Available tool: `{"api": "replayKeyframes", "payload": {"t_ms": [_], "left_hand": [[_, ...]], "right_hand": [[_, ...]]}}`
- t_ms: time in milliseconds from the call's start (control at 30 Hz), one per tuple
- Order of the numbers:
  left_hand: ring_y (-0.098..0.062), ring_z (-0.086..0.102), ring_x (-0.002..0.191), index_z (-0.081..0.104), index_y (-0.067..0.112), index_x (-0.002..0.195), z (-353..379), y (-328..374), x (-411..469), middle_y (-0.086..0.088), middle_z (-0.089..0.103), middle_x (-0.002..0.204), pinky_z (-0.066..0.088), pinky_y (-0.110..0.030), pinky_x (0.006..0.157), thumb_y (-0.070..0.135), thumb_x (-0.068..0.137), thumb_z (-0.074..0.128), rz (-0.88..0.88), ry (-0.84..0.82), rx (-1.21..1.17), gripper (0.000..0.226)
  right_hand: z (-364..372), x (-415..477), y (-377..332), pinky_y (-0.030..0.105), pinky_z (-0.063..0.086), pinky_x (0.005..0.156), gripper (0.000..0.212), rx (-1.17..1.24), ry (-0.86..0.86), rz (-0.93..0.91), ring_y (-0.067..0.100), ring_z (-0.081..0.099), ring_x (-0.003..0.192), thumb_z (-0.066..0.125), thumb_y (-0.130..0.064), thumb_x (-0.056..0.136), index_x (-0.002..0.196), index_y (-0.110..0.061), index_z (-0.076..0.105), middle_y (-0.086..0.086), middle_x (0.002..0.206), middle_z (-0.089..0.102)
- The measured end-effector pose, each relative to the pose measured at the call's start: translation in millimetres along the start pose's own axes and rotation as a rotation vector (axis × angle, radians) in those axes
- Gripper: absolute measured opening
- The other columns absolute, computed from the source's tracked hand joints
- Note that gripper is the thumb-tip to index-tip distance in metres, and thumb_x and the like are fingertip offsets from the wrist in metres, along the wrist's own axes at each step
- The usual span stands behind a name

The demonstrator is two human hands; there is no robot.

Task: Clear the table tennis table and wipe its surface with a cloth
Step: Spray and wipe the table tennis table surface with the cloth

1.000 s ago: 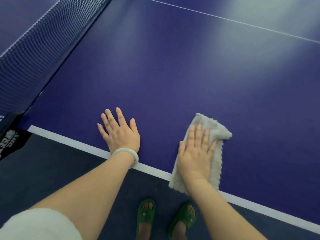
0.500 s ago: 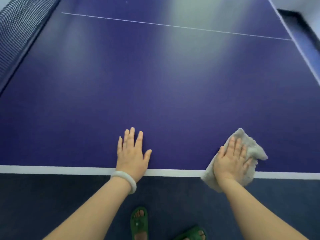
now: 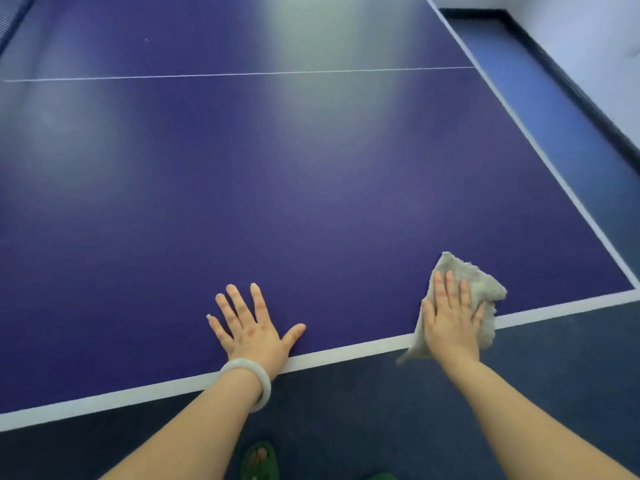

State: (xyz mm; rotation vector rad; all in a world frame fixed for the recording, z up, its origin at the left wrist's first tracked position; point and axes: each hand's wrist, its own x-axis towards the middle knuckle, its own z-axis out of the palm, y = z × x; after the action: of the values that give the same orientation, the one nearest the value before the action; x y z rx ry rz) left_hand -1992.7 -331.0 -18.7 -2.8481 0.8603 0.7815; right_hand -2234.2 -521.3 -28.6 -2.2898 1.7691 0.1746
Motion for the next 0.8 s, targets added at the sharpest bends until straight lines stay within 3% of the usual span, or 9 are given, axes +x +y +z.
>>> {"api": "replayKeyframes", "payload": {"t_ms": [100, 200, 333, 400, 500, 567, 633, 733, 800], "left_hand": [[-0.039, -0.036, 0.14, -0.045, 0.018, 0.134, 0, 1, 2, -0.018, -0.042, 0.151, -0.016, -0.058, 0.114, 0.085, 0.081, 0.023, -0.008, -0.012, 0.012, 0.109], [-0.039, -0.036, 0.141, -0.04, 0.018, 0.142, -1, 4, 3, -0.018, -0.041, 0.152, -0.015, -0.058, 0.116, 0.085, 0.081, 0.022, -0.011, -0.029, 0.031, 0.111], [-0.038, -0.034, 0.142, -0.036, 0.018, 0.146, -2, 6, 2, -0.017, -0.039, 0.153, -0.014, -0.058, 0.115, 0.085, 0.081, 0.023, -0.022, -0.053, 0.069, 0.111], [-0.038, -0.033, 0.142, -0.035, 0.018, 0.146, -5, 7, 3, -0.018, -0.038, 0.154, -0.014, -0.058, 0.115, 0.085, 0.081, 0.024, -0.025, -0.058, 0.085, 0.111], [-0.038, -0.032, 0.143, -0.034, 0.018, 0.147, -8, 7, 3, -0.018, -0.037, 0.154, -0.013, -0.057, 0.115, 0.085, 0.082, 0.025, -0.029, -0.078, 0.107, 0.11], [-0.038, -0.029, 0.144, -0.031, 0.018, 0.148, -12, 8, 1, -0.017, -0.034, 0.156, -0.01, -0.057, 0.117, 0.085, 0.082, 0.026, -0.038, -0.081, 0.13, 0.11], [-0.039, -0.021, 0.147, -0.025, 0.018, 0.151, -18, 14, -1, -0.017, -0.028, 0.158, -0.002, -0.056, 0.119, 0.083, 0.083, 0.031, -0.066, -0.08, 0.153, 0.11], [-0.043, 0.001, 0.148, -0.004, 0.011, 0.156, -28, 37, -11, -0.02, -0.007, 0.162, 0.018, -0.053, 0.119, 0.069, 0.091, 0.044, -0.145, -0.1, 0.127, 0.099], [-0.039, 0.025, 0.142, 0.026, 0.009, 0.15, -30, 65, -26, -0.016, 0.019, 0.157, 0.035, -0.047, 0.11, 0.055, 0.096, 0.047, -0.072, -0.061, 0.107, 0.073]], "right_hand": [[6, -7, -11, 0.048, 0.001, 0.121, 0.058, 0.124, 0.086, 0.121, 0.018, -0.001, 0.152, 0.027, -0.037, 0.104, 0.157, -0.027, 0.007, -0.004, 0.166, 0.005], [20, -34, -46, 0.049, 0.032, 0.108, 0.053, 0.174, 0.234, -0.044, 0.024, 0.031, 0.138, 0.053, -0.032, 0.096, 0.147, -0.022, 0.044, 0.002, 0.15, 0.043], [22, -52, -57, 0.045, 0.049, 0.083, 0.05, 0.199, 0.242, -0.253, 0.022, 0.047, 0.106, 0.081, -0.028, 0.077, 0.124, -0.027, 0.064, -0.001, 0.121, 0.056], [20, -49, -46, 0.044, 0.052, 0.08, 0.04, 0.229, 0.248, -0.314, 0.024, 0.053, 0.093, 0.082, -0.021, 0.076, 0.112, -0.025, 0.066, 0.0, 0.107, 0.056], [14, -43, -29, 0.032, 0.053, 0.063, 0.035, 0.161, 0.193, -0.362, 0.017, 0.055, 0.073, 0.084, -0.02, 0.071, 0.101, -0.017, 0.067, 0.0, 0.089, 0.055], [4, -43, -16, 0.025, 0.051, 0.068, 0.041, 0.114, 0.05, -0.344, 0.014, 0.055, 0.08, 0.083, -0.023, 0.072, 0.108, -0.015, 0.064, -0.002, 0.095, 0.053], [-10, -47, 1, 0.027, 0.048, 0.083, 0.027, 0.167, -0.077, -0.252, 0.014, 0.051, 0.096, 0.065, -0.028, 0.089, 0.113, -0.02, 0.055, -0.004, 0.111, 0.047], [-30, -61, 36, 0.033, 0.045, 0.073, 0.012, 0.293, -0.159, -0.072, 0.018, 0.056, 0.09, 0.05, -0.032, 0.098, 0.101, -0.021, 0.054, -0.005, 0.108, 0.048], [-44, -70, 61, 0.033, 0.044, 0.072, 0.015, 0.356, -0.171, -0.002, 0.019, 0.058, 0.086, 0.049, -0.036, 0.098, 0.096, -0.022, 0.054, -0.005, 0.104, 0.05]]}}
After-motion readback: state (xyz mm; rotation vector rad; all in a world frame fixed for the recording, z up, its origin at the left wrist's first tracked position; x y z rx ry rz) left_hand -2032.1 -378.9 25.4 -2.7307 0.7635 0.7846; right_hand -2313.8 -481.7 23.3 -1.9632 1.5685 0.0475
